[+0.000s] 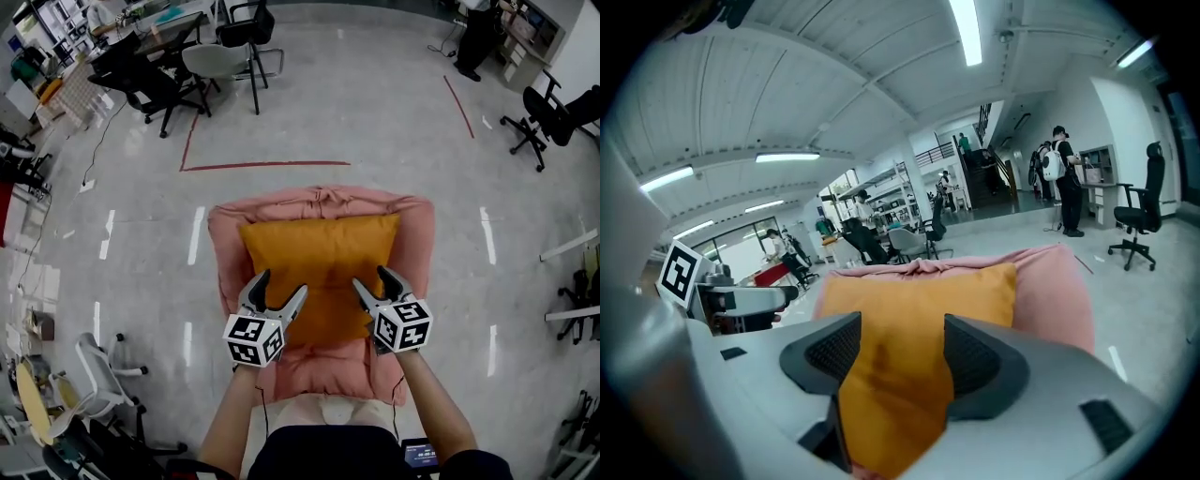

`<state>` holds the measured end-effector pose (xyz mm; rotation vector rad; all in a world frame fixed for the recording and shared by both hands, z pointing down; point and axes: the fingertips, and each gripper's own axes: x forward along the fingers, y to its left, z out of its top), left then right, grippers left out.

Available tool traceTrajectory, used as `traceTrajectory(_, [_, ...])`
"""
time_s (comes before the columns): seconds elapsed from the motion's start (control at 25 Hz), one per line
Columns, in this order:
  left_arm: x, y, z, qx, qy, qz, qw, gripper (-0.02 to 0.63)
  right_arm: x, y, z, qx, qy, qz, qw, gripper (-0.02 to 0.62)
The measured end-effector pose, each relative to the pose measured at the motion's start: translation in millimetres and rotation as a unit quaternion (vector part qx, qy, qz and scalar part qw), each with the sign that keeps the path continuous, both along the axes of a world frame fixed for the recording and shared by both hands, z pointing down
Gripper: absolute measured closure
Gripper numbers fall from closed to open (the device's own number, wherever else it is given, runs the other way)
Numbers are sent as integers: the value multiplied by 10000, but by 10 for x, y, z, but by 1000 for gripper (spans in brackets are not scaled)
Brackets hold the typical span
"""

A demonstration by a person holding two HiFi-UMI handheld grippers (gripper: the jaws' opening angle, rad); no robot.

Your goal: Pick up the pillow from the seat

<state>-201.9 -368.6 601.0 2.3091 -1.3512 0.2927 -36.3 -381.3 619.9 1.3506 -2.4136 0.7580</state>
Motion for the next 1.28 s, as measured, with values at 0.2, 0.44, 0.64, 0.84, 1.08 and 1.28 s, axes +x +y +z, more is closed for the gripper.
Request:
traceTrajectory(0.2, [-65, -70, 199, -112, -100, -81, 9999, 135, -12, -33, 142, -43, 59, 80, 9999, 291])
traceTrajectory(0.44, [-207, -197, 446, -302, -170, -242, 9991, 60, 24, -89, 324, -52, 101, 267, 9996, 236])
traceTrajectory(0.64, [-296, -262, 595, -396, -231, -415, 9981, 41, 77, -144, 455, -53, 217, 374, 9990, 184])
traceTrajectory(0.84, [-356, -280, 751, -560, -177, -553, 9967, 38, 108, -194, 600, -171, 219, 519, 9983, 135])
traceTrajectory(1.08, [-421, -302, 959, -708, -239, -618, 9953, 38, 170, -259, 773, -325, 251, 663, 9970, 135])
traceTrajectory(1.28, [-439, -382, 1080, -813, -253, -705, 9939, 38, 327, -339, 888, -446, 374, 778, 9953, 134])
